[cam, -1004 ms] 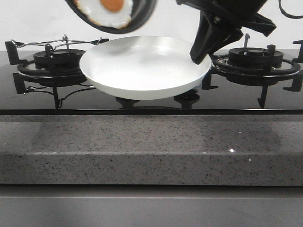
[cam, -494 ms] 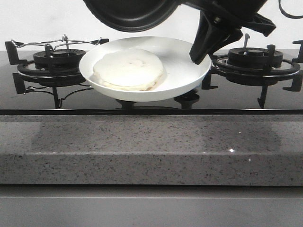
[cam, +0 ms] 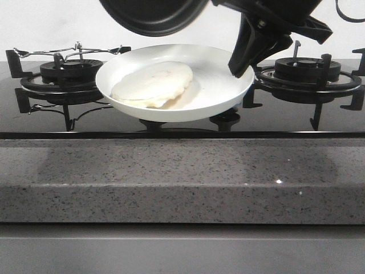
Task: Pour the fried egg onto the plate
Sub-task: 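Return the pan to its burner with the left gripper and release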
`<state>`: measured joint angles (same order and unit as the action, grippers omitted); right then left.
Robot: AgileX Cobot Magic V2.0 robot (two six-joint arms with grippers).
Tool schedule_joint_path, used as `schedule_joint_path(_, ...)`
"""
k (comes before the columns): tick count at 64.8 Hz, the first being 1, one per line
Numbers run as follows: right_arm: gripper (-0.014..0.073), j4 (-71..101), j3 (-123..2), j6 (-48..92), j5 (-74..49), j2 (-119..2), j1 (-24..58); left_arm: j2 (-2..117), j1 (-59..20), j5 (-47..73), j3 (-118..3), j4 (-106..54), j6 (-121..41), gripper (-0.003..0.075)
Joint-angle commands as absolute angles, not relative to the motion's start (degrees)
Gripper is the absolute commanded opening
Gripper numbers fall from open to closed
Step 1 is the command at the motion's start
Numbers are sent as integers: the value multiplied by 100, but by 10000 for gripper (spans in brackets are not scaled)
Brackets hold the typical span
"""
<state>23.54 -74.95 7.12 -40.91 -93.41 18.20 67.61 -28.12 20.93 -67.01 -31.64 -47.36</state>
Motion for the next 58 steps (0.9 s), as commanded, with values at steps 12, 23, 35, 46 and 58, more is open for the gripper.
schedule_joint_path(12,-68,2426,-7623,765,-3823,-9139,1811,6701,-1477,1783,-6905,-5523,-4519,-19)
schedule_joint_path(23,-68,2426,-7623,765,-3823,-9139,1811,7012,-445,2378,-6905,-7073,-4519,-19)
schedule_joint_path(35,-68,2426,-7623,765,-3823,-9139,1811,7493,447,3202,-6905,-8443,-4519,-19)
schedule_joint_path(46,-68,2426,-7623,765,-3823,-9139,1811,8020,1042,3949,-6905,-9590,-4519,-19)
schedule_joint_path(58,-68,2426,-7623,765,-3823,-9139,1811,8613,1429,4484,-6905,-10486,-4519,-19)
